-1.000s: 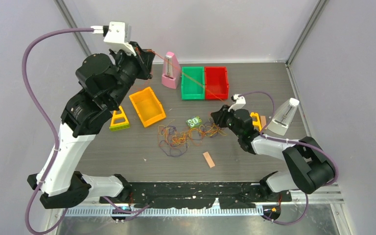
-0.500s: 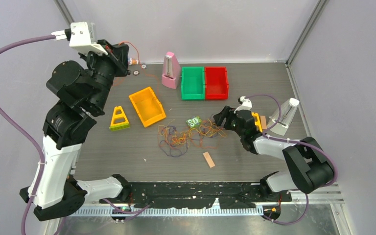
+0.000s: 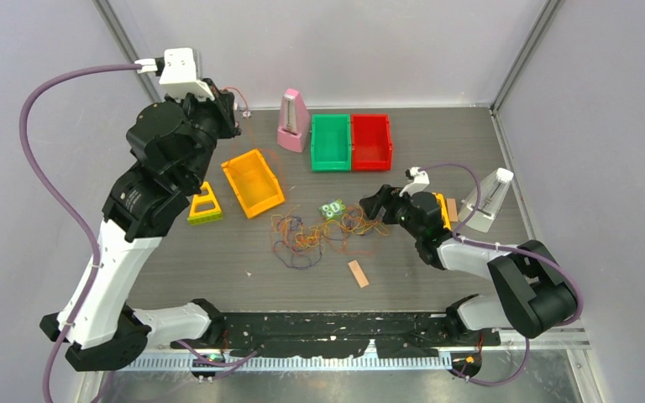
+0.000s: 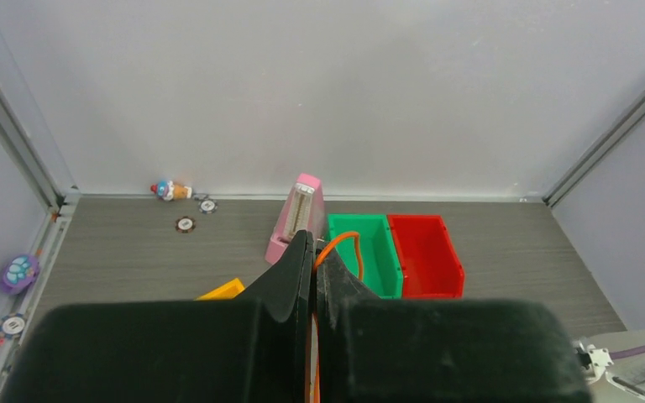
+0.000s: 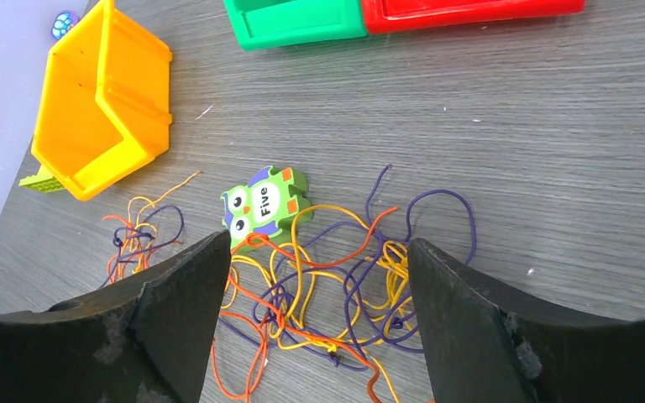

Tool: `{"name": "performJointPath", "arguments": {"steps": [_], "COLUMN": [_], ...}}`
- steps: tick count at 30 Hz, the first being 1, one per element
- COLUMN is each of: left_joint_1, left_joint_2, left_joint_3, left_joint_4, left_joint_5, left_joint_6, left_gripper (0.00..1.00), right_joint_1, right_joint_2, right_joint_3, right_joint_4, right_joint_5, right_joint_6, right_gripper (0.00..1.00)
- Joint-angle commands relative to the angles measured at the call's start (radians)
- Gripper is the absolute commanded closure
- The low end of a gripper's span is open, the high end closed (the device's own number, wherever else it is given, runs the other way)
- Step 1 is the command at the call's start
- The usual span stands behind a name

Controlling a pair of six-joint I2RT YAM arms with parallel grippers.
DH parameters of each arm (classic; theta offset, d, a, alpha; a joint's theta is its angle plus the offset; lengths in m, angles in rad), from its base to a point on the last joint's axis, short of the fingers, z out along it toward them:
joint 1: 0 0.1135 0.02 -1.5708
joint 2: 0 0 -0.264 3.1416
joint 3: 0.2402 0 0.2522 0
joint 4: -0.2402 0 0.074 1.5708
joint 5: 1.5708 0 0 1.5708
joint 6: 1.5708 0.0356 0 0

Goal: Untangle the cables

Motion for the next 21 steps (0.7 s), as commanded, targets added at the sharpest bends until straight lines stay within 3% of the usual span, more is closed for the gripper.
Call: {"name": "performJointPath", "arguments": {"steps": [1, 21], "left_joint_1": [0.027, 0.236], "left_joint_2": [0.004, 0.149], "left_joint_3": [-0.013, -0.109], "left_joint_4": [0.04, -0.018], "left_joint_5": [-0.037, 0.002], "left_joint_6": [0.003, -0.179], "left_gripper": [1.0, 1.0], "right_joint_1": [-0.002, -0.002], "right_joint_2": [-0.029, -0.026], "right_joint_3": [-0.002, -0.005], "right_joint_4": [0.072, 0.09], "right_joint_5": [-0.02, -0.034], "right_joint_6": [-0.023, -0.028], "right_gripper": [0.18, 0.19]}}
